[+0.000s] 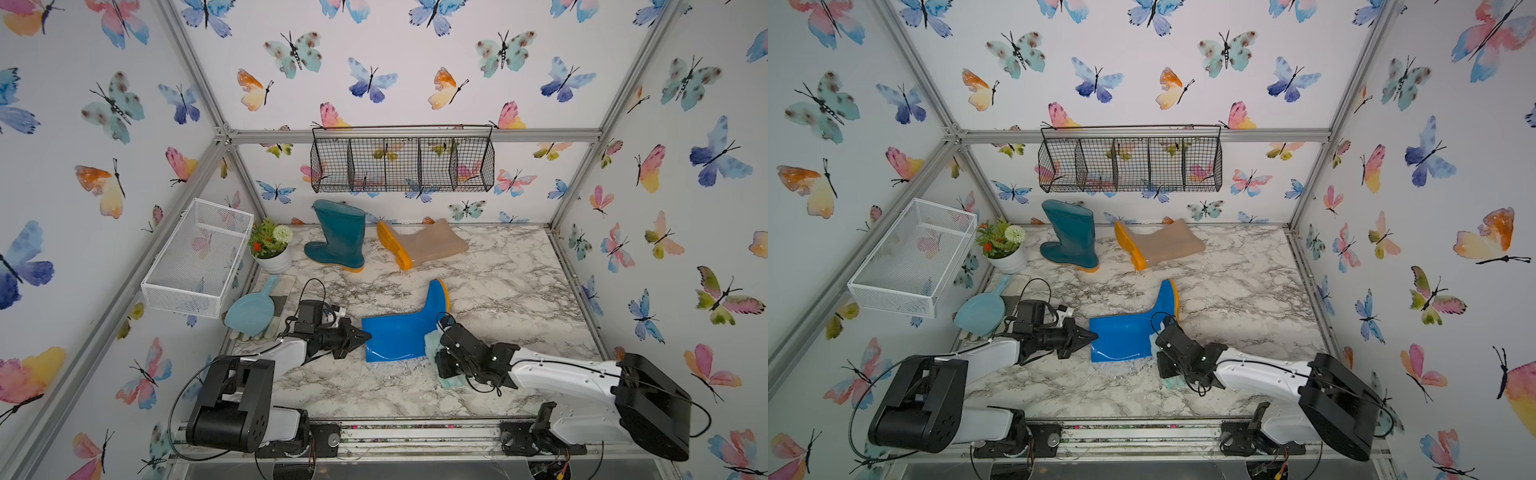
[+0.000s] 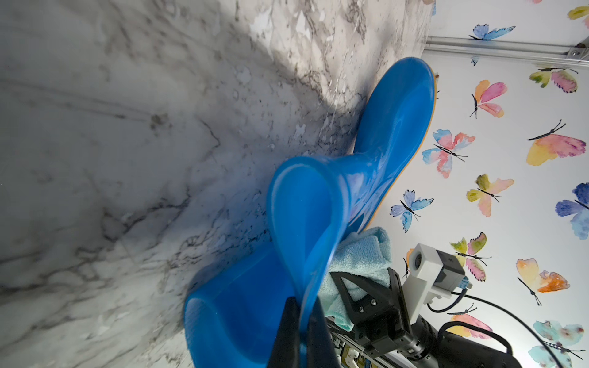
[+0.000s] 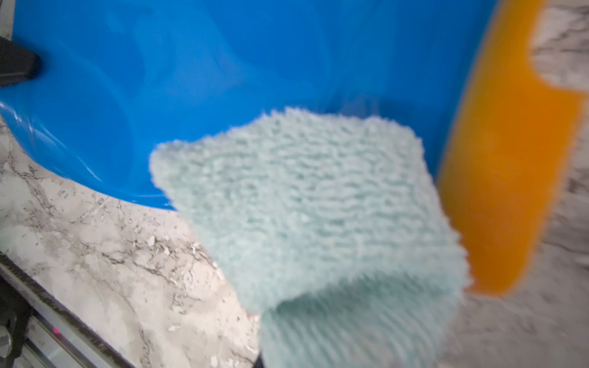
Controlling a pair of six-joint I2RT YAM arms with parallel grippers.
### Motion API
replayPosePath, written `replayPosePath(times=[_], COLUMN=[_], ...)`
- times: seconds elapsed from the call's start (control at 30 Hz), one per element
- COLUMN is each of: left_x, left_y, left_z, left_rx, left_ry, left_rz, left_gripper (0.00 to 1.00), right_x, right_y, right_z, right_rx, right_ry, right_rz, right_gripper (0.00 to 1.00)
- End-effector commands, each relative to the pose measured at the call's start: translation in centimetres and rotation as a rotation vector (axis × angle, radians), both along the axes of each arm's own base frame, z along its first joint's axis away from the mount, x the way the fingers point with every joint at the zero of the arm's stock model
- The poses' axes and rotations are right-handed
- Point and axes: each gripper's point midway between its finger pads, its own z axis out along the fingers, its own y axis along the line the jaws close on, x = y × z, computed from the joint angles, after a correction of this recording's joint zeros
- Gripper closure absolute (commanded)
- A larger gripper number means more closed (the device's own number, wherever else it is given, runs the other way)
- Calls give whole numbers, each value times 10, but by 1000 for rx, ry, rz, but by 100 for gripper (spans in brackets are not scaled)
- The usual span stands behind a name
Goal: Wipe the rubber boots with a cloth
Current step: Wipe the dirt off the rubber boot.
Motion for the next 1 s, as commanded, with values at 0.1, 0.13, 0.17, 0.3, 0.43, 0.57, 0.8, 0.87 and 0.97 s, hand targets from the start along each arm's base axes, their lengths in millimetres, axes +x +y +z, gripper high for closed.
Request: replayPosePath(times=[0.1,0.13,0.17,0.3,0.43,0.57,0.8,0.87,0.97], left_x=[6,7,7,9,9,10,9,9,9], left_y=[-9,-11,-12,-12,-11,-11,-17,-20,-22], left_z=[5,6,8,10,6,3,-3,-4,-1], left_rx=[1,-2,-3,-2,12,7,64,84,90], left_ry=[-29,-32,-36,-45,-46,-44,-56,-61,-68], left_rz=[-11,-14,-16,-24,-27,-21,-69,-85,-91], left_gripper=[100,100,100,100,100,100,100,100,100], right_x=[-7,-14,-17,-12,12,31,41,41,43], right_y=[130,148,157,143,74,-1,28,48,58], right_z=[21,21,19,8,-1,2,33,24,3], right_rx=[64,64,57,20,-1,0,25,-27,-146], right_ry=[-18,-19,-14,-4,63,57,87,140,213], right_rz=[296,343,371,341,148,-47,38,123,234], right_gripper=[98,98,98,97,97,97,98,98,97])
